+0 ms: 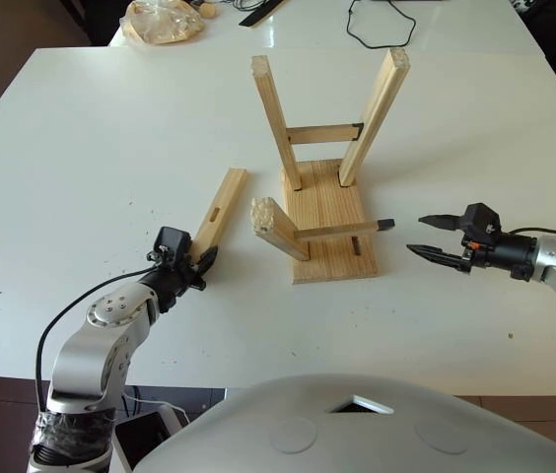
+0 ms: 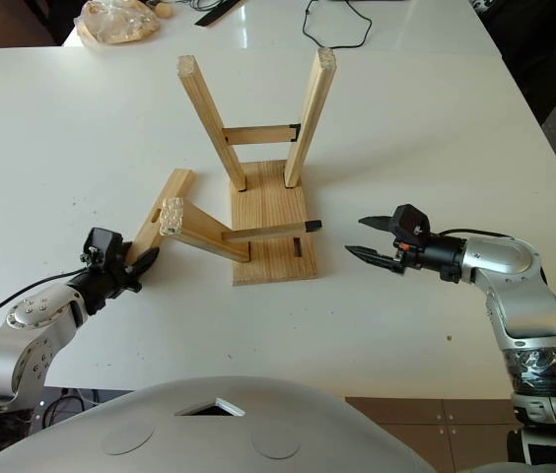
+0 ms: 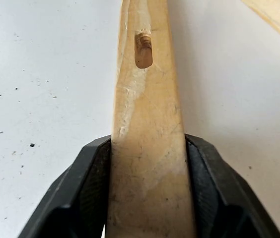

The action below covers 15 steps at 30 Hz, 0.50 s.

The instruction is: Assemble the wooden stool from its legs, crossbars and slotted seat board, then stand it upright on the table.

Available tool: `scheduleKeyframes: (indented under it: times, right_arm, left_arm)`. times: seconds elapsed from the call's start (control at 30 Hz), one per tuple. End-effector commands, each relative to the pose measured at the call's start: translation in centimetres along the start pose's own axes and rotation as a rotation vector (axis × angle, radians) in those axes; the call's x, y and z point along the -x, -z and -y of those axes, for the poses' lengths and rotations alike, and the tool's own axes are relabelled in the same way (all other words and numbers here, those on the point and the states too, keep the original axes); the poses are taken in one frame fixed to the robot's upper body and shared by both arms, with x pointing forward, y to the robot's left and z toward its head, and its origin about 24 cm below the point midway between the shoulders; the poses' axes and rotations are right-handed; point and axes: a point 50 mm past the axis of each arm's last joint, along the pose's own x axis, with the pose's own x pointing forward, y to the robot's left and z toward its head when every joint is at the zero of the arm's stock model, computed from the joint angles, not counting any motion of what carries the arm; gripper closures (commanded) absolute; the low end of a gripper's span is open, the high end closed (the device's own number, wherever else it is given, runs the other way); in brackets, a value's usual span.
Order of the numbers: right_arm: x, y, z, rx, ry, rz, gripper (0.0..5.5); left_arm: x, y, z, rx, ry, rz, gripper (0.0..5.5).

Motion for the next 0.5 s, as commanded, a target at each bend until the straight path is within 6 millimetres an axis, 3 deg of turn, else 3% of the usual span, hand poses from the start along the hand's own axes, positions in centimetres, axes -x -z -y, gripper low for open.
scheduleKeyframes:
  times: [0.03, 0.23, 0.5]
  right_arm:
    - [0.8, -0.1, 1.0, 0.015, 0.03, -0.027, 2.49]
    - [1.8, -1.3, 2.6, 0.016, 0.097, 0.015, 2.49]
    - [3.9, -4.2, 5.7, -0.031, 0.259, 0.159, 2.49]
  left_arm:
    - [0.0, -0.3, -0.6, 0.017, -0.032, 0.02, 3.48]
    - [0.8, -6.6, -2.0, -0.006, -0.025, 0.314, 3.48]
    - [5.8, -15.4, -4.9, -0.152, 0.004, 0.693, 3.48]
